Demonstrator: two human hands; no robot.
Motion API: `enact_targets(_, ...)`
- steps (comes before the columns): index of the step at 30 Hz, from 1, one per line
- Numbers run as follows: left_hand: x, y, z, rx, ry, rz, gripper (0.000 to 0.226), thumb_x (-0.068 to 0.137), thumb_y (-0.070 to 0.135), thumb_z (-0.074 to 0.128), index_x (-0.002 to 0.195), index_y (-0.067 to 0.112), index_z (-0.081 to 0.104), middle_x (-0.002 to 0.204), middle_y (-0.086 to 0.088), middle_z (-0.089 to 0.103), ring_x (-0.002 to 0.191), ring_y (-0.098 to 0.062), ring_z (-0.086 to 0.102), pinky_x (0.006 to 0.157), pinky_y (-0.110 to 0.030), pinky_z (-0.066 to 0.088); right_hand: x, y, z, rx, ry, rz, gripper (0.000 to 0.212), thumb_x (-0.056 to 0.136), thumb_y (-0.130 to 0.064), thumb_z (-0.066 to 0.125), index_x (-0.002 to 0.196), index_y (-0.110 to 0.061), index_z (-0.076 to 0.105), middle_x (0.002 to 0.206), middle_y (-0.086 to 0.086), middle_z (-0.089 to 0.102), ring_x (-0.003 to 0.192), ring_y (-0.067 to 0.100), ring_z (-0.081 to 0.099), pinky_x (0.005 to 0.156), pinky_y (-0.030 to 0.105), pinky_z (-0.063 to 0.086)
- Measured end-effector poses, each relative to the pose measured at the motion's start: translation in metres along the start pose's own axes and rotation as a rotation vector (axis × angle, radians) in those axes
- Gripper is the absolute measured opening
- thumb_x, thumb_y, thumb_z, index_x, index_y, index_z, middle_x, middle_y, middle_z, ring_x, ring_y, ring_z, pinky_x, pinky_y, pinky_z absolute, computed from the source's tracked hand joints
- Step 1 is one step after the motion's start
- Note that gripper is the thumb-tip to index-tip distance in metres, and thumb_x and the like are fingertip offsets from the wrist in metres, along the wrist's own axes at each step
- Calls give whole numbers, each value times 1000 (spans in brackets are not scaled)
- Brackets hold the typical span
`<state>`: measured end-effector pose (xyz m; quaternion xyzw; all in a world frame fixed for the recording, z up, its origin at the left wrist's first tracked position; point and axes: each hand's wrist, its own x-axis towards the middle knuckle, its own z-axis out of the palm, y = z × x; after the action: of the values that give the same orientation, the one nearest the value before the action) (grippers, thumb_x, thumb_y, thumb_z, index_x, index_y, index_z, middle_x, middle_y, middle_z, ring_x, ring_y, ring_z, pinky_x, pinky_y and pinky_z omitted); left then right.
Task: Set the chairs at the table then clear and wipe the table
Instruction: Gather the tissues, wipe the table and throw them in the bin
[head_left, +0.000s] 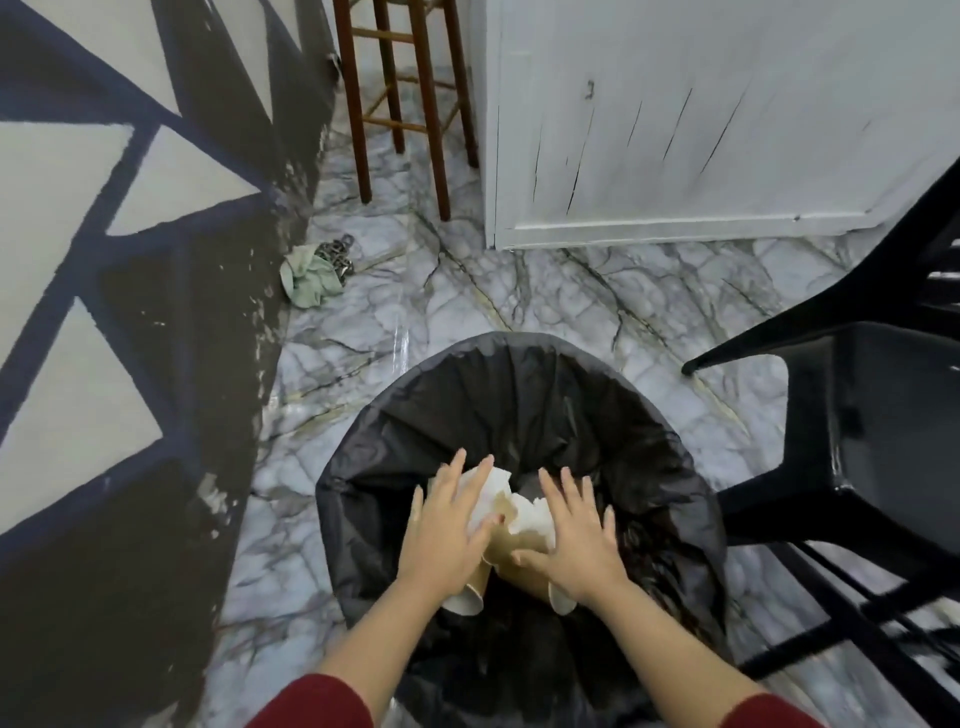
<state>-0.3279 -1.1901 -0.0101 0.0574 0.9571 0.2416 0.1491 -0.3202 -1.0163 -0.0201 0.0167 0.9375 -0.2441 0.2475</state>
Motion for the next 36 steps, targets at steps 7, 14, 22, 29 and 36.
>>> enact_targets(7,-12,14,-28,97,-52,-62,80,68,73,4,141,43,-11,157,6,-14,145,-17,-9,115,-48,-1,-23,-11,-36,-74,12,18,93,81,-59,53,146,-35,-8,158,-1,-13,144,23,-17,115,51,-3)
enact_targets(14,-16,100,-131,87,37,83,78,74,73,10,144,42,-6,157,8,-12,144,-15,-10,115,-48,-3,-77,-45,-155,-35,184,-4,82,85,-56,49,147,-34,-1,159,0,-8,144,22,-14,115,48,-5)
enact_targets(22,-12,233,-234,84,135,381,89,58,88,-13,137,48,-13,153,14,-17,144,-14,-8,115,-48,-3,-165,-53,-298,-7,443,90,76,88,-55,46,148,-30,4,159,1,-5,145,21,-11,116,45,-2)
enact_targets(29,-21,355,-237,118,99,642,86,67,74,5,145,38,2,158,8,-7,145,-14,-5,116,-48,0,-251,5,-354,77,678,260,73,88,-51,48,147,-29,12,159,0,2,145,21,-8,116,47,-1)
enact_targets(36,-49,466,-161,76,-2,873,78,74,73,13,145,40,11,157,9,4,145,-15,1,115,-49,4,-341,100,-361,163,738,484,72,89,-50,47,147,-31,10,159,1,0,145,22,-9,116,47,-1)
